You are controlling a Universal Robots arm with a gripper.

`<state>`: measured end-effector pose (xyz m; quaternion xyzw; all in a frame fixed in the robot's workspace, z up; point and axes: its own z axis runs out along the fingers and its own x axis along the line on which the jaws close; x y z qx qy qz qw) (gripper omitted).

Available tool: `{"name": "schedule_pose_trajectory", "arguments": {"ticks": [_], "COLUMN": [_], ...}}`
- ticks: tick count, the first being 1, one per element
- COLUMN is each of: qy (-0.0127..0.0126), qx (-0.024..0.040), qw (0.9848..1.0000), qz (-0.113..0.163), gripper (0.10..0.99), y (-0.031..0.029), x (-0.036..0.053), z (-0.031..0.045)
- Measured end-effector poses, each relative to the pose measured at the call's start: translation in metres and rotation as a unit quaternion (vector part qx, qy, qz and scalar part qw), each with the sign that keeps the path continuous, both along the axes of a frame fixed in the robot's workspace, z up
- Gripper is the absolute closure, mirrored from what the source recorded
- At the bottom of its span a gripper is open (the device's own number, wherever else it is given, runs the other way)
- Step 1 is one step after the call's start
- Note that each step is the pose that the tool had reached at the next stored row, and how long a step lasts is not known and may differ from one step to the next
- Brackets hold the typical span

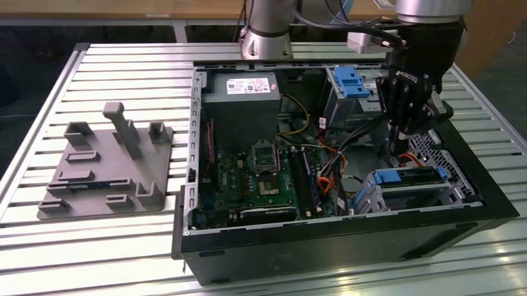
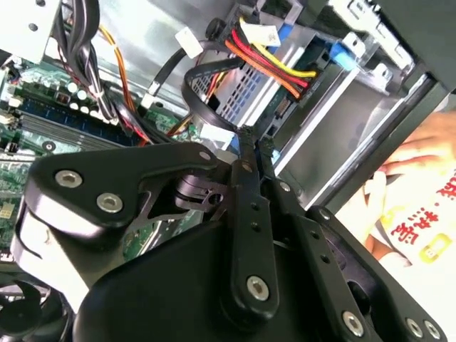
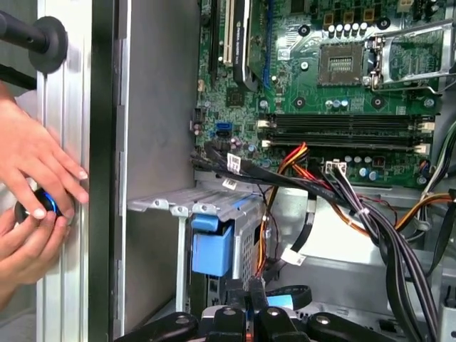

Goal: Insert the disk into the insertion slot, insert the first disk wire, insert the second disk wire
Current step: 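Insert the second disk wire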

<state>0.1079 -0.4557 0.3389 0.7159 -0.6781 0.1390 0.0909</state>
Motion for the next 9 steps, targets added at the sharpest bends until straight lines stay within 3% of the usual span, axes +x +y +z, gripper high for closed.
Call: {"name": "schedule_pose_trajectory", "arguments": {"ticks": [2, 4, 5, 7, 8, 9], "qy": [0.01, 0.0257, 0.0349, 0.0492, 0.0545, 0.0574], "qx": [-0.0001, -0.0001, -0.0001, 0.0001, 0.0002, 0.0003], "qw": [1.0, 0.9997, 0.9994, 0.9988, 0.9985, 0.9983], "qz": [0.0, 0.0, 0.0, 0.0, 0.0, 0.0], "gripper": [0.941, 0.941, 0.941, 0.941, 0.941, 0.941], "y": [0.0, 0.0, 0.0, 0.0, 0.0, 0.0], "x": [0.0063, 0.0101, 0.0116, 0.0146, 0.0168, 0.0193], "z": [0.0, 0.0001, 0.0, -0.0001, -0.0001, -0.0001]}}
